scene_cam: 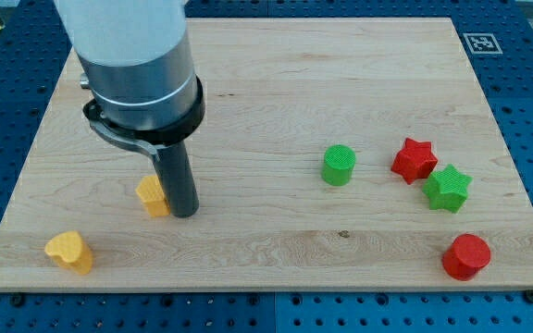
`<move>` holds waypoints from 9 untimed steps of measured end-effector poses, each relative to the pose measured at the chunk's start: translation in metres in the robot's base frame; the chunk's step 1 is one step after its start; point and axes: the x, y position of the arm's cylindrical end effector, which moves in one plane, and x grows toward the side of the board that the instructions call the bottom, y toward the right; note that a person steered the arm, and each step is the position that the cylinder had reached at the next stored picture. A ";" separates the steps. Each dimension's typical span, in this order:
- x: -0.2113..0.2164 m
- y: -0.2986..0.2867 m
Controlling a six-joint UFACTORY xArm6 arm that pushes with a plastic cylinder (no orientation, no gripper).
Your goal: Move the yellow hexagon closer to the yellow heart
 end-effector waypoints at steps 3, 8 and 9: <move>-0.056 -0.012; -0.009 -0.055; -0.009 -0.063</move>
